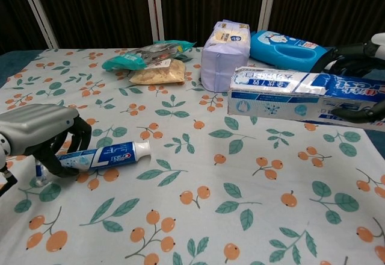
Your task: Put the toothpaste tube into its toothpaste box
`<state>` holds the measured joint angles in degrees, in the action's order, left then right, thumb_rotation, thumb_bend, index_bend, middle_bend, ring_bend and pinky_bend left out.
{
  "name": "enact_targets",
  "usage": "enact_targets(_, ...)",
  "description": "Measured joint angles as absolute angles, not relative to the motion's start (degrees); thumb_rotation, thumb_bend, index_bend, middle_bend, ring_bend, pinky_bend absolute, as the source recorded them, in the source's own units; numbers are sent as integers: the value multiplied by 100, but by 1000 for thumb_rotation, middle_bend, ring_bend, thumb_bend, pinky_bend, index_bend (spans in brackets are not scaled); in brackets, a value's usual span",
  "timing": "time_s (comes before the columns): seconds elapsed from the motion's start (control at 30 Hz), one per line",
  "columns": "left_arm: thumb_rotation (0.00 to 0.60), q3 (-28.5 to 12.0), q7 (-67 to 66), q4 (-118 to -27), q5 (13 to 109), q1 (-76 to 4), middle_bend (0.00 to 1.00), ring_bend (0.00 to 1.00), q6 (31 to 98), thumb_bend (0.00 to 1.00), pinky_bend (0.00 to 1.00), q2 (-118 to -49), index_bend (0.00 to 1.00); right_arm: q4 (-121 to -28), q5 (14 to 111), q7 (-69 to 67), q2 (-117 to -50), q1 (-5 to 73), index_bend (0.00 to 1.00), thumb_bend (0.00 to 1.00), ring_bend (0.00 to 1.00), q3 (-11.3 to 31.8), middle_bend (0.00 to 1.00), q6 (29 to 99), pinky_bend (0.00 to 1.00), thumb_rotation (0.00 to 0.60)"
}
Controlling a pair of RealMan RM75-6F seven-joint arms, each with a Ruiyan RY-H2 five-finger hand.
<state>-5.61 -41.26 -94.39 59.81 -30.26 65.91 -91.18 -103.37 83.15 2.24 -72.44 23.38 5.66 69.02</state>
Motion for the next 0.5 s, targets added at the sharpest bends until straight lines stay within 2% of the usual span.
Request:
enact_targets(0.17, 600, -576, -4141, -9457, 6351, -3102, 693, 671, 6674, 436, 632, -8941, 622, -10346, 8307, 194, -7241, 2335, 296, 323, 433, 582, 458, 6918, 336, 600)
enact_targets(0.5, 600, -945, -4291, -9740, 7585, -3615, 700, 675, 6757, 436, 632, -7825, 631, -10371, 8277, 106, -7249, 2306, 296, 324, 433, 634, 458, 7006, 334, 600)
